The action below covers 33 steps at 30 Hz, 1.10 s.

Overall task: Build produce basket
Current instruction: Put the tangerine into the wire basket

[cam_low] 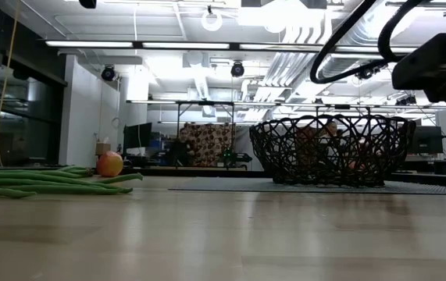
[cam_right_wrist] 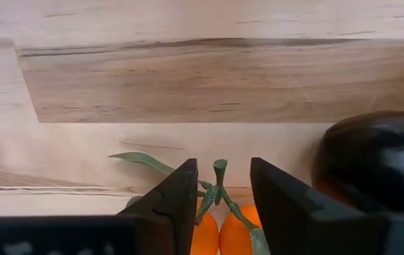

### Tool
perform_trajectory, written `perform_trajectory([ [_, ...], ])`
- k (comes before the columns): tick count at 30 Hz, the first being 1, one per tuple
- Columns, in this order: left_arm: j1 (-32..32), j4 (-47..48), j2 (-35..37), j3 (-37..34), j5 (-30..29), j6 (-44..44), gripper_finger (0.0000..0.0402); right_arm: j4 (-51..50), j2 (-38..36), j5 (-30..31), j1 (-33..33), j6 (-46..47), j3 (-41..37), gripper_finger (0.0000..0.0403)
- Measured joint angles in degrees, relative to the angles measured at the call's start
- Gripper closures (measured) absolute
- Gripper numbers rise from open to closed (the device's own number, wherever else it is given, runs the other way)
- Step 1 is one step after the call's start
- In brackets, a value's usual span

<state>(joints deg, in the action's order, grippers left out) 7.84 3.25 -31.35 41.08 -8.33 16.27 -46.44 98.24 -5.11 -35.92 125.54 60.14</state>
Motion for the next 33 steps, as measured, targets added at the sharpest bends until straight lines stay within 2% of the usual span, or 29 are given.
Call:
perform_trajectory([
  [5, 0.0, 0.0, 0.0, 0.0, 0.0, 0.0, 0.0133, 0.0, 0.0, -0.1, 0.0, 0.0, 0.0, 0.0303],
  [15, 0.0, 0.0, 0.0, 0.0, 0.0, 0.0, 0.0133, 0.0, 0.0, -0.4, 0.0, -1.3, 0.0, 0.0395],
  [22, 0.0, 0.0, 0.0, 0.0, 0.0, 0.0, 0.0133, -2.8, -0.7, -1.6, 0.0, -9.6, 2.1, 0.0399],
  [25, 0.0, 0.0, 0.0, 0.0, 0.0, 0.0, 0.0133, -5.6, -3.8, -0.1, 0.2, -15.6, 3.9, 0.0399],
  [28, 0.0, 0.0, 0.0, 0.0, 0.0, 0.0, 0.0133, -5.3, -9.4, 3.6, 0.9, -27.0, 5.0, 0.04],
  [33, 0.0, 0.0, 0.0, 0.0, 0.0, 0.0, 0.0133, 4.3, -20.1, 7.7, 4.8, -51.3, 5.1, 0.0401],
])
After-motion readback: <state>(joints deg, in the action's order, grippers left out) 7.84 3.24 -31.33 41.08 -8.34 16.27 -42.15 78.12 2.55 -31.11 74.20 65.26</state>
